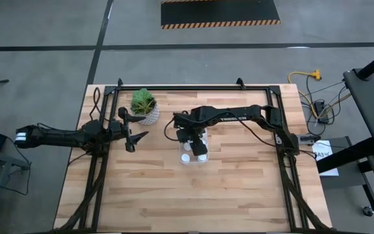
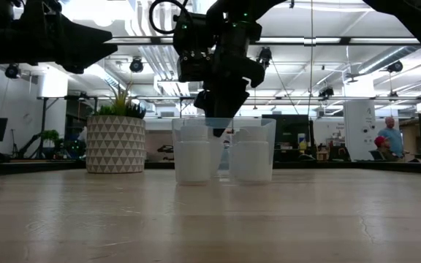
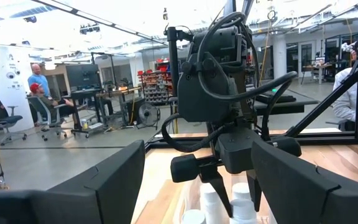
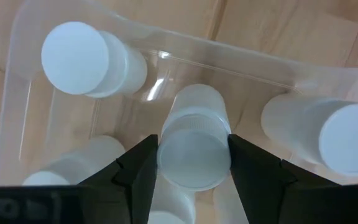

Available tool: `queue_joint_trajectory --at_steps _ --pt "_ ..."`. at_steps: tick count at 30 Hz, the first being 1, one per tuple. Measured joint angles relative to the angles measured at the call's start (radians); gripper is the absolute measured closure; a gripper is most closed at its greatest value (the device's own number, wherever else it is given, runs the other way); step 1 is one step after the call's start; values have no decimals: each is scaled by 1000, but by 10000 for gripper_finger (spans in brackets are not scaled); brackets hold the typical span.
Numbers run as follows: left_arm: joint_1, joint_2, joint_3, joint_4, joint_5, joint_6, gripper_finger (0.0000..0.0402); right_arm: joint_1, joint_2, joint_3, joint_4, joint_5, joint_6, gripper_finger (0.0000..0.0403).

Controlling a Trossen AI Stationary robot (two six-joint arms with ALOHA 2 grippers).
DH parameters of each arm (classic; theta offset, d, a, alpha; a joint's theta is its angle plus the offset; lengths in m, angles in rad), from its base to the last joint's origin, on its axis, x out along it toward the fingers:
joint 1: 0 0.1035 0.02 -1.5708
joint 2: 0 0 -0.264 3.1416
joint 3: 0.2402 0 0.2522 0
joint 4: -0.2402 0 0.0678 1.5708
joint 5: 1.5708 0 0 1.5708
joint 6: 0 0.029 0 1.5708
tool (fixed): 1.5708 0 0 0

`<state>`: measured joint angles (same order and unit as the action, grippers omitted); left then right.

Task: Pick and place pill bottles into a basket
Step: Adjust the white pill bottle

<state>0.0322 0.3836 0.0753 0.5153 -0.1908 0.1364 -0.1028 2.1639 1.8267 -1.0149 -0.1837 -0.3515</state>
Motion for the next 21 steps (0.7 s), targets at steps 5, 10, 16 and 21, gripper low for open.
queue_joint_trajectory --at_steps 5,10,16,21 --pt "0 0 0 0 0 0 125 0 0 0 4 0 0 225" --pt "0 0 0 0 0 0 125 0 0 0 13 0 -8 225" --pt "0 0 0 0 0 0 125 0 0 0 28 0 -11 219" --pt "0 0 0 0 0 0 125 0 0 0 31 0 -10 187"
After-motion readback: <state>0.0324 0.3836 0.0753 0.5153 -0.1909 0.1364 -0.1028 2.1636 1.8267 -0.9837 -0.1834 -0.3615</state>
